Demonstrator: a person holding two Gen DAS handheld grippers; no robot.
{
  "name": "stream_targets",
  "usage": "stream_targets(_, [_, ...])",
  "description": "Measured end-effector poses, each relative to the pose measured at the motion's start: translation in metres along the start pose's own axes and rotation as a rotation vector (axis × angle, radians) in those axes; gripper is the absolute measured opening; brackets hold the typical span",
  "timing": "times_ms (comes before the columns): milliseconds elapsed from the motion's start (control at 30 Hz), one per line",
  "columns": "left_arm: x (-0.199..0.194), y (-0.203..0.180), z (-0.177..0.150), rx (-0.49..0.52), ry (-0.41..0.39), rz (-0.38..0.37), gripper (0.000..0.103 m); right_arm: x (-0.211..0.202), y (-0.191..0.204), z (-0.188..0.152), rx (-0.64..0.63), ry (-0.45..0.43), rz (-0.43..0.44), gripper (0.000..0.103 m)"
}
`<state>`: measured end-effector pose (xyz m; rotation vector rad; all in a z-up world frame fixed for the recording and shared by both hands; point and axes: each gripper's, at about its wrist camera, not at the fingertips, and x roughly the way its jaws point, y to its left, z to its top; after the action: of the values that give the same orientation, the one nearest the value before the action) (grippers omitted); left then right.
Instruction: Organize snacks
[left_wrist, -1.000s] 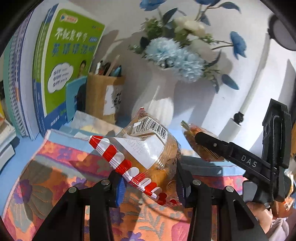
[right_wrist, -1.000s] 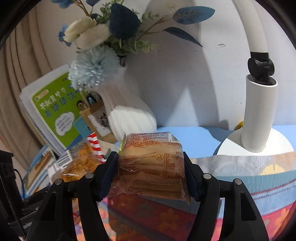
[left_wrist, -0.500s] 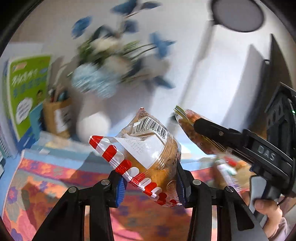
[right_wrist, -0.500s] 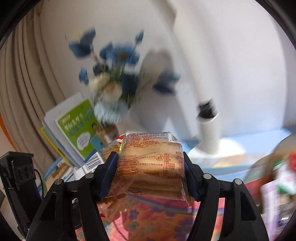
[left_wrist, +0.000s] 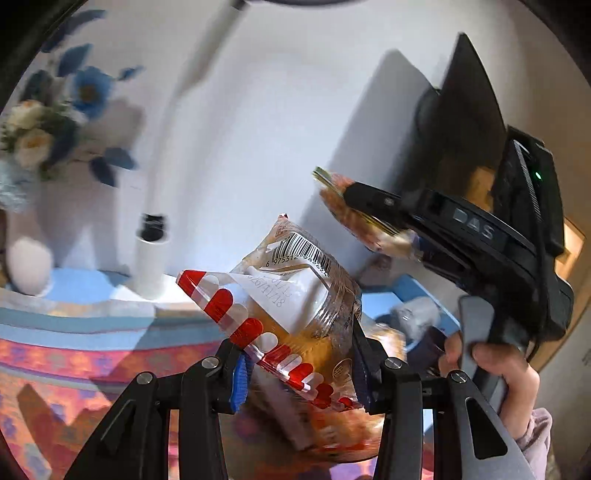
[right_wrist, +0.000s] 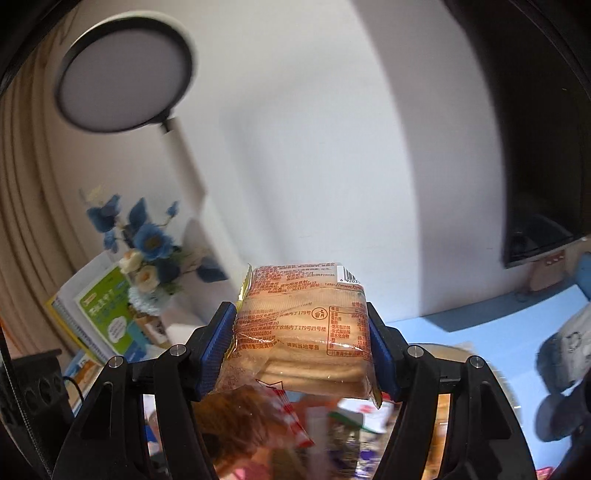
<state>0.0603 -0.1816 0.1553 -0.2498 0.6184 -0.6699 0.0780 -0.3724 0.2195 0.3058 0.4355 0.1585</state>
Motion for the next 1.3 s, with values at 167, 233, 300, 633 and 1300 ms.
stream_targets(167, [0.042, -0.023, -0.011, 0.078, 0.12, 0.018, 0.05, 0.012, -0.031, -0.006, 0.002, 0.063, -0.053, 0.077])
stream_targets(233, [0.058, -0.028, -0.017, 0.114, 0.181, 0.087, 0.087, 0.021, -0.039, -0.012, -0.007, 0.101, -0.106, 0.089])
stream_targets(300, [0.064, -0.028, -0.019, 0.14, 0.196, 0.174, 0.098, 0.024, -0.045, -0.017, -0.009, 0.126, -0.138, 0.089])
stream_targets(633, [0.036, -0.029, -0.011, 0.188, 0.163, 0.346, 0.098, -0.01, -0.055, -0.021, 0.076, 0.122, -0.11, 0.098])
stream_targets(1300, [0.015, -0.024, -0.051, 0.059, 0.118, 0.583, 0.099, -0.053, -0.03, -0.113, -0.106, 0.226, -0.188, 0.103])
